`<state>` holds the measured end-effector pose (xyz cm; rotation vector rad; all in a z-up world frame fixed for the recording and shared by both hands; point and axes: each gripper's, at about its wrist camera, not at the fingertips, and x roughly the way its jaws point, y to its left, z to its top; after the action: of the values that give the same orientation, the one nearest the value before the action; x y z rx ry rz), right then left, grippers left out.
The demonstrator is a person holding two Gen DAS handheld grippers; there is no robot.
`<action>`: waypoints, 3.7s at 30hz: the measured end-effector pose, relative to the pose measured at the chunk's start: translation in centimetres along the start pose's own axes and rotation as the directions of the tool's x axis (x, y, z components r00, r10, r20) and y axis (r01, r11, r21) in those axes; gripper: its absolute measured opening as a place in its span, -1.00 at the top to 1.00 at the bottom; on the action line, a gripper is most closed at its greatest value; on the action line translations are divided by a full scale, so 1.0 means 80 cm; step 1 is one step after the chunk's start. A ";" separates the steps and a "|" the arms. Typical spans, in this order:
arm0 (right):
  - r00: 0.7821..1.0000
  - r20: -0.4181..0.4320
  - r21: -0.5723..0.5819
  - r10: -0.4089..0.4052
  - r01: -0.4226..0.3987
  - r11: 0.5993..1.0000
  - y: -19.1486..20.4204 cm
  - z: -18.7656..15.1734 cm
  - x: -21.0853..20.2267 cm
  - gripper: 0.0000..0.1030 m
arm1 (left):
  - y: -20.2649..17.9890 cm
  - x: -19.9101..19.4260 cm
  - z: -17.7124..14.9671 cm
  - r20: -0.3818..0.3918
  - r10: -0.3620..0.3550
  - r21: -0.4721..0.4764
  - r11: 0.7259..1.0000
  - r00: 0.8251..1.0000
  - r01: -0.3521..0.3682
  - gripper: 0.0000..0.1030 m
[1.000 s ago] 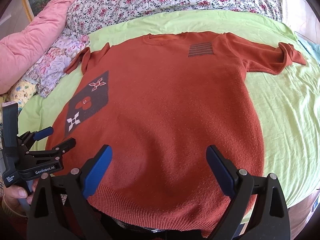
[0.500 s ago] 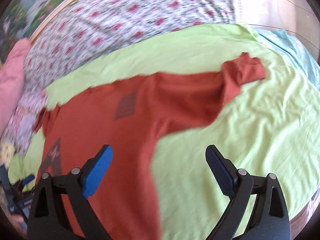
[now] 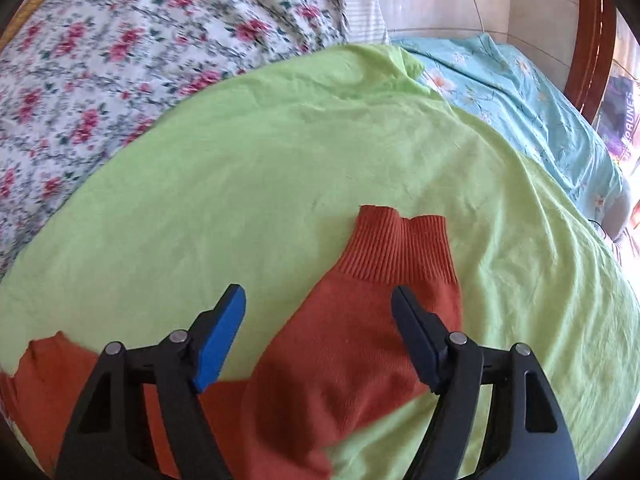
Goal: Fold small clothes
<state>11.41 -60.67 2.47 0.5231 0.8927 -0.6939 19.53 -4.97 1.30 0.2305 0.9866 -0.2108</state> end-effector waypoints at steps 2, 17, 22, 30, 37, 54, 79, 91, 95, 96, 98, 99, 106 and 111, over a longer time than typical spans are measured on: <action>0.997 -0.070 0.020 -0.029 0.030 0.999 -0.010 0.002 0.038 -0.35 | -0.001 0.011 0.003 -0.016 -0.007 0.004 1.000 1.000 0.007 -0.77; 0.913 0.026 -0.113 0.407 -0.402 0.909 0.086 -0.067 -0.052 0.86 | -0.005 0.022 -0.004 -0.019 -0.074 0.003 0.997 0.997 0.074 -0.77; 0.731 -0.075 -0.164 0.679 -0.680 0.714 0.207 -0.131 -0.099 0.87 | 0.011 0.006 -0.015 0.003 -0.124 -0.026 0.992 0.992 0.124 -0.77; 0.553 -0.302 -0.195 0.777 -0.833 0.517 0.414 -0.254 -0.108 0.87 | 0.049 -0.010 -0.022 0.044 -0.180 -0.067 0.981 0.983 0.183 -0.77; 0.536 -0.437 -0.237 0.722 -0.843 0.482 0.488 -0.332 -0.088 0.75 | 0.075 0.019 -0.011 0.004 -0.252 -0.160 0.955 0.968 0.250 -0.77; 0.594 -0.160 -0.104 0.788 -0.804 0.585 0.284 -0.329 -0.177 0.03 | 0.039 0.149 0.109 0.064 -0.429 -0.308 0.850 0.901 0.427 -0.45; 0.888 -0.108 -0.160 0.448 -0.460 0.873 0.202 -0.238 -0.079 -0.20 | 0.151 0.110 0.040 0.222 -0.270 -0.427 0.837 0.937 0.342 0.90; 0.927 -0.109 -0.244 0.360 -0.376 0.894 0.214 -0.226 -0.051 0.79 | 0.141 0.089 0.042 0.233 -0.227 -0.313 0.903 0.946 0.294 0.88; 0.927 -0.145 -0.230 0.346 -0.372 0.899 0.212 -0.235 -0.036 0.76 | 0.158 0.097 0.031 0.195 -0.234 -0.362 0.885 0.952 0.292 0.78; 0.926 -0.139 -0.218 0.352 -0.375 0.901 0.208 -0.235 -0.040 0.74 | 0.164 0.091 0.027 0.202 -0.217 -0.361 0.890 0.955 0.279 0.78; 0.928 -0.130 -0.193 0.350 -0.370 0.909 0.201 -0.233 -0.048 0.59 | 0.175 0.080 0.022 0.204 -0.198 -0.358 0.896 0.959 0.261 0.80; 0.926 -0.120 -0.186 0.357 -0.374 0.908 0.197 -0.233 -0.056 0.57 | 0.182 0.075 0.018 0.201 -0.199 -0.359 0.896 0.959 0.261 0.80; 0.846 -0.083 -0.217 0.526 -0.530 0.819 0.221 -0.274 -0.138 -0.08 | 0.234 0.051 -0.005 0.194 -0.183 -0.431 0.867 0.964 0.252 0.32; 0.795 -0.182 -0.261 0.578 -0.606 0.751 0.254 -0.328 -0.154 -0.13 | 0.282 0.056 -0.012 0.172 -0.134 -0.532 0.821 0.976 0.206 0.26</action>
<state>7.21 -25.55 1.43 0.5210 0.8334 0.0615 27.46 16.55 -0.85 -0.3988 0.9013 -0.0958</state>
